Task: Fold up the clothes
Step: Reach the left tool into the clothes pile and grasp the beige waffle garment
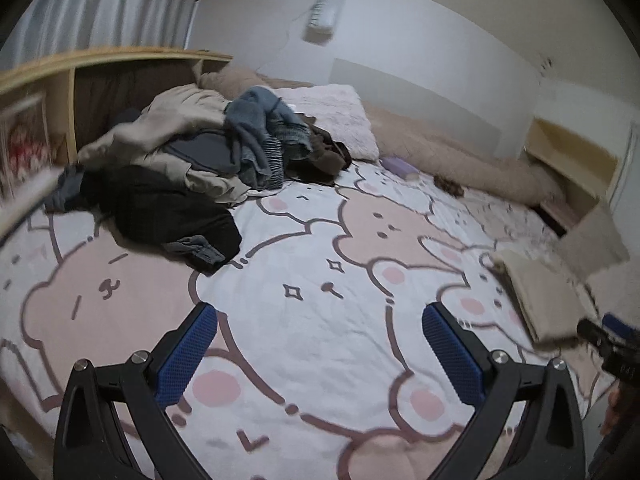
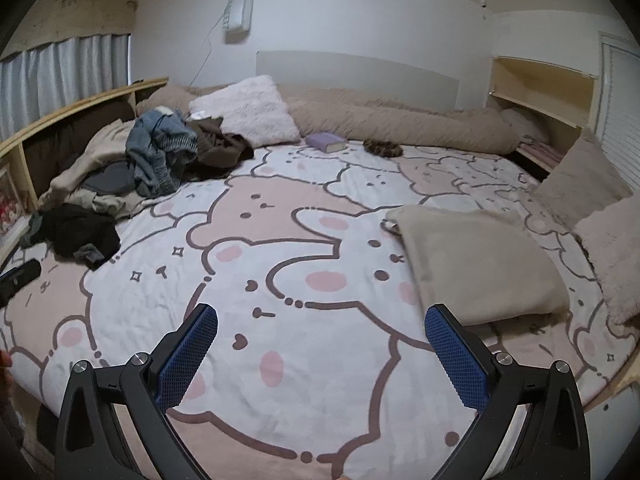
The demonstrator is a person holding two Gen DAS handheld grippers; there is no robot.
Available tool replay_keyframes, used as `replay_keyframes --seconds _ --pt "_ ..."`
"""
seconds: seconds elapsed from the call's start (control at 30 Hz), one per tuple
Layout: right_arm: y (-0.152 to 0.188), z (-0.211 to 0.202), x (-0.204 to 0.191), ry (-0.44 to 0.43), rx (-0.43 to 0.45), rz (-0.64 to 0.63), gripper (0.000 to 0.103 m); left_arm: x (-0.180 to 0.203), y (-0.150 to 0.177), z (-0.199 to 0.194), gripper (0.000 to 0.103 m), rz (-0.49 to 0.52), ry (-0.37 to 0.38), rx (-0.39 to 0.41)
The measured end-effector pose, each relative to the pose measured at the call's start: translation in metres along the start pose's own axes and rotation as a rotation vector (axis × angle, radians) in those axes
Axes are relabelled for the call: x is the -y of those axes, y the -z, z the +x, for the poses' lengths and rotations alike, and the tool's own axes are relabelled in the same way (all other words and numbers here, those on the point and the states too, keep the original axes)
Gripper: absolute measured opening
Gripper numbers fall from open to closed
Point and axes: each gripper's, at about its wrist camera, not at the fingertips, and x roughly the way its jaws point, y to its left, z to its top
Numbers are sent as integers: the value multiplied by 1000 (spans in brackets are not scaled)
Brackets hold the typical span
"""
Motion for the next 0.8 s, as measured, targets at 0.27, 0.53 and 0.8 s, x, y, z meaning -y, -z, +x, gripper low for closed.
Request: replay_keyframes --seconds 0.27,0.53,0.8 --pt "-12 36 -14 -31 -50 -25 103 -70 -74 47 103 9 -180 69" --pt "-18 73 -14 -34 -105 -25 103 -124 -158 147 103 336 -699 141" --pt "-19 120 -17 -22 -200 -22 103 -146 -196 248 102 560 -891 73"
